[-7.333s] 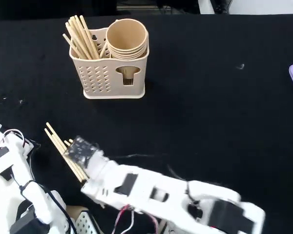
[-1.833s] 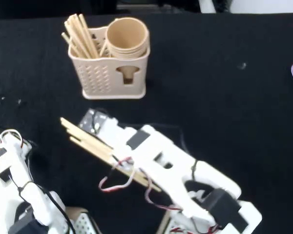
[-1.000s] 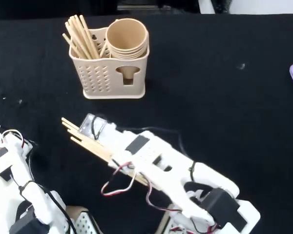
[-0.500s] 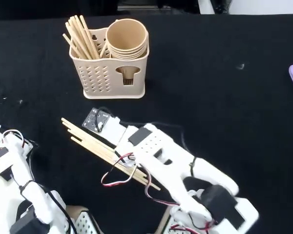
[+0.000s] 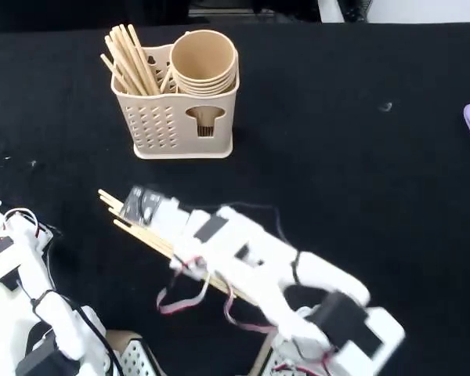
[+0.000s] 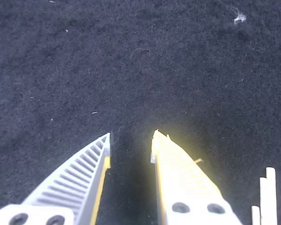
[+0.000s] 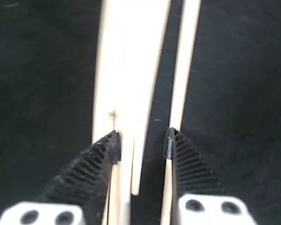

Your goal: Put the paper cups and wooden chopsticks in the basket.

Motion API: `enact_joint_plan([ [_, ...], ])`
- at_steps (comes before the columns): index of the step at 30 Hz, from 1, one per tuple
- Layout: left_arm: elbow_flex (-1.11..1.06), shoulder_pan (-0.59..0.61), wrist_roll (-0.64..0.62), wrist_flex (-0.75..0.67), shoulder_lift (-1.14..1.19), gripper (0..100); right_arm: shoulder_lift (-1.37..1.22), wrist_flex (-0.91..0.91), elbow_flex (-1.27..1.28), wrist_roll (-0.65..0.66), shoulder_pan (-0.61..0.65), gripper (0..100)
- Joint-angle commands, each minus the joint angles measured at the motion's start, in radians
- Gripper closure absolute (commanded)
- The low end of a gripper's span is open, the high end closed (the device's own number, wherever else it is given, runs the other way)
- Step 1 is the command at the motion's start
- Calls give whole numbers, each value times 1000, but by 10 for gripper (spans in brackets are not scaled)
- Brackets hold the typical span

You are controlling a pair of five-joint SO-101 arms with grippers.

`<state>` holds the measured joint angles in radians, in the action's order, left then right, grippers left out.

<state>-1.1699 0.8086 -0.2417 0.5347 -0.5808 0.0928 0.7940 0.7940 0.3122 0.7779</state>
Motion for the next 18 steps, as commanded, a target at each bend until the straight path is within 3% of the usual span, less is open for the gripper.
enact_joint_plan([
  [1,54,1,-6,-14,-20,854,-71,63,-124,-5,-41,839],
  [6,54,1,-6,-14,-20,854,-44,84,-125,-5,-43,851],
  [11,54,1,-6,-14,-20,854,-8,43,-84,-3,-43,988],
  [18,54,1,-6,-14,-20,854,56,43,-50,-3,-43,988],
])
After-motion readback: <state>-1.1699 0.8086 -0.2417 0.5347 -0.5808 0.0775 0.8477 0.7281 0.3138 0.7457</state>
